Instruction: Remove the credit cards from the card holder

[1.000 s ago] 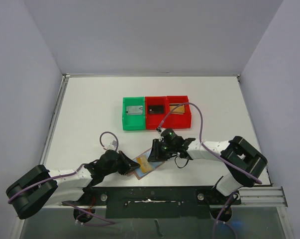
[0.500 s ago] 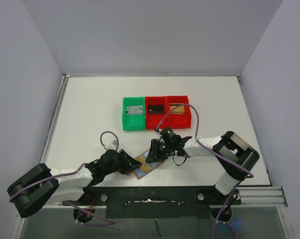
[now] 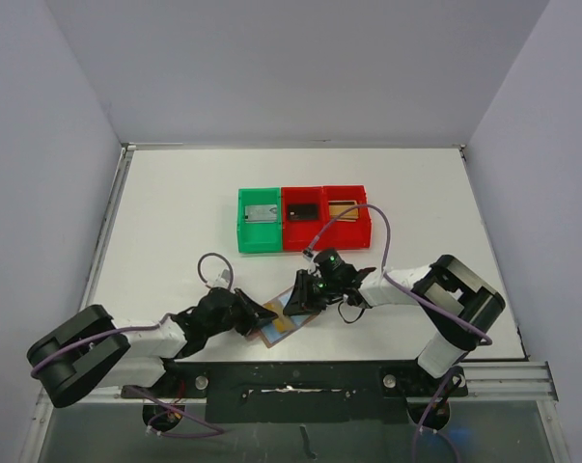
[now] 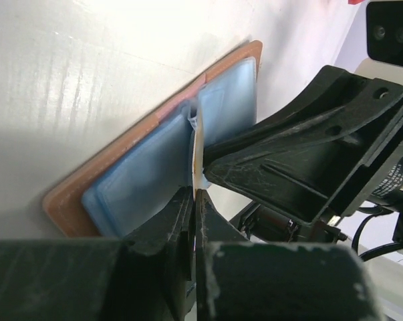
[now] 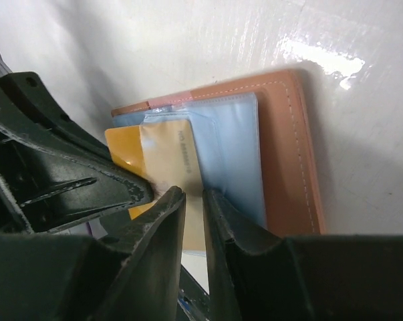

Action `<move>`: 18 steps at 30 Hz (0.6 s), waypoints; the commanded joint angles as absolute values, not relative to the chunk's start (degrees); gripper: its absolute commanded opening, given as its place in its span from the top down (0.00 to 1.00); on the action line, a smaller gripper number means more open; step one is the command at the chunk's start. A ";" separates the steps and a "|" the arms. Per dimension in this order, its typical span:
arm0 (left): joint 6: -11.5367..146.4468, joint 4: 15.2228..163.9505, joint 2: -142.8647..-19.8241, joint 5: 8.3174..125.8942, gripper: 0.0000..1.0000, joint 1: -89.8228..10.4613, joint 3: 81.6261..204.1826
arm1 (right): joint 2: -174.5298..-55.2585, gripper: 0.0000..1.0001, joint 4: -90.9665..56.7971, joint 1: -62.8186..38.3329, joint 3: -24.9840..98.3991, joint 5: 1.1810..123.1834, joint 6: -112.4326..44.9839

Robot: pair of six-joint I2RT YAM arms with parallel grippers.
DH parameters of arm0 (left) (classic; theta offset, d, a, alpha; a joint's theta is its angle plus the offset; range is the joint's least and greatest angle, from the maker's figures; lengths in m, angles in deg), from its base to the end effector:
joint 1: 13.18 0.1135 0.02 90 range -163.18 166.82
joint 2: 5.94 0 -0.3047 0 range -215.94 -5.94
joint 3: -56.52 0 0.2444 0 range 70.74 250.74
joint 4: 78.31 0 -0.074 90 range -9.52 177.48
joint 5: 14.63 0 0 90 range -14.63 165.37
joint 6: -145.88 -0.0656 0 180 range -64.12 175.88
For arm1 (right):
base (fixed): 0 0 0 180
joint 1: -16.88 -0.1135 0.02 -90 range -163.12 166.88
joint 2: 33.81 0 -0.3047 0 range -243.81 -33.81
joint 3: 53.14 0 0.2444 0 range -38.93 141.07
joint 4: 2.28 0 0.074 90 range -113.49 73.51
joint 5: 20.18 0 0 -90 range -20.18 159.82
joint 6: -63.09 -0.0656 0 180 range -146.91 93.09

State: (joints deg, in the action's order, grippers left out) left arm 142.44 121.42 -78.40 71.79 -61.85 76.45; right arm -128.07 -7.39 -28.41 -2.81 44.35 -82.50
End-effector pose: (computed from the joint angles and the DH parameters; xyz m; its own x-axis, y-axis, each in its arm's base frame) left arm 0.1251 -0.1484 0.1345 -0.8042 -0.5942 -0.0167 -0.3100 0.4432 -0.8411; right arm 0.1952 0.2373 0.1472 -0.9932 0.0554 -0.1025 -0.0363 0.6885 0.7243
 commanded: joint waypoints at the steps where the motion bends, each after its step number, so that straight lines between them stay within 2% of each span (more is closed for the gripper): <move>1: 143.17 111.03 -70.43 76.09 1.00 -61.98 77.59 | -128.14 0.78 -19.58 -28.21 -3.64 55.57 -79.00; 7: 142.84 103.73 -56.64 78.51 0.99 -61.57 76.01 | -127.47 0.79 -24.34 -27.40 -0.68 58.24 -76.29; 13: 140.82 98.03 -52.03 77.31 1.00 -61.26 76.82 | -123.00 0.79 -30.17 -24.78 2.33 61.32 -73.49; 18: 137.45 89.72 -50.19 78.60 1.00 -61.17 81.43 | -114.50 0.74 -36.46 -23.33 7.34 65.90 -70.60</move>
